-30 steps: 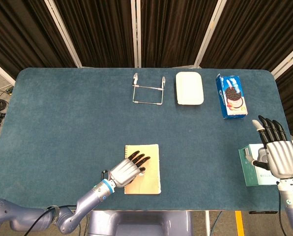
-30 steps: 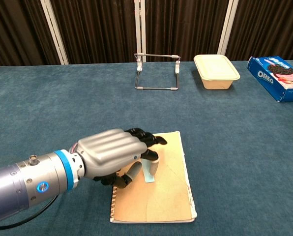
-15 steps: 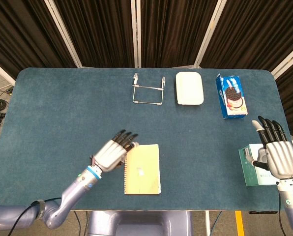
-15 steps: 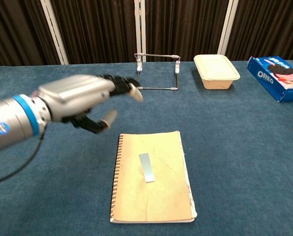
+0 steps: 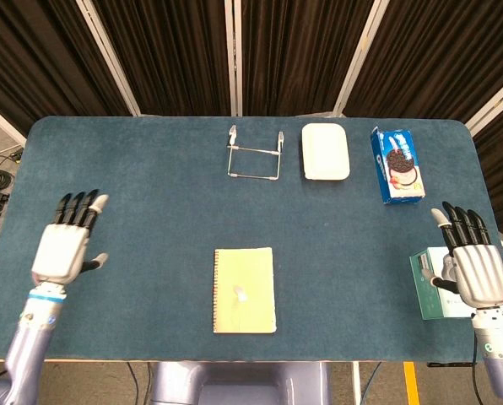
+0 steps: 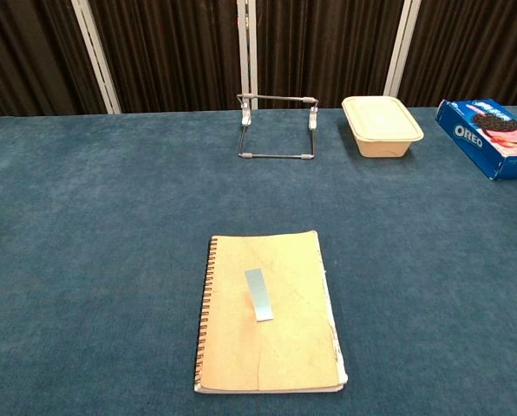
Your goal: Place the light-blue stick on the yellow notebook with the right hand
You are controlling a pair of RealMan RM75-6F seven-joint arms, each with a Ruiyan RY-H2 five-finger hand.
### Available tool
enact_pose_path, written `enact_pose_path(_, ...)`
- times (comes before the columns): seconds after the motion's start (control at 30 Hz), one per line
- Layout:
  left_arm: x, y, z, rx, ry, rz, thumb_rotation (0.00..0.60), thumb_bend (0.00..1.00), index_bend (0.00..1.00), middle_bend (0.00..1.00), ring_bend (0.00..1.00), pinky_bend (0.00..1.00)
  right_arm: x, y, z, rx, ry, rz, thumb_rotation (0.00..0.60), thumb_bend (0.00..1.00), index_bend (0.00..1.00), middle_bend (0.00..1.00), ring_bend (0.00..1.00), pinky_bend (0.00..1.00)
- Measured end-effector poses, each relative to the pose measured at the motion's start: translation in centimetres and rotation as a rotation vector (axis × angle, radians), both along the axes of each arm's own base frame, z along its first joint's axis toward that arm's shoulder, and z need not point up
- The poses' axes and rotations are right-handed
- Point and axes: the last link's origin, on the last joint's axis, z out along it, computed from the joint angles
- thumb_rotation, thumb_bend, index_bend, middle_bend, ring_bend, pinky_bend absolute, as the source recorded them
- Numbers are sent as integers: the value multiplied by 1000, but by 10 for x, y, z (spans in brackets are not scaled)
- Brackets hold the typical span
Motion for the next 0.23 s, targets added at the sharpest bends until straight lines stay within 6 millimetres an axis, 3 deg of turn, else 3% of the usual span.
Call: enact_pose_path(0.23,-33,-36,16,45,-36,80,600,0,0,0,0,0,1,1,-2,-16,22,0,600,0,0,0,0,0)
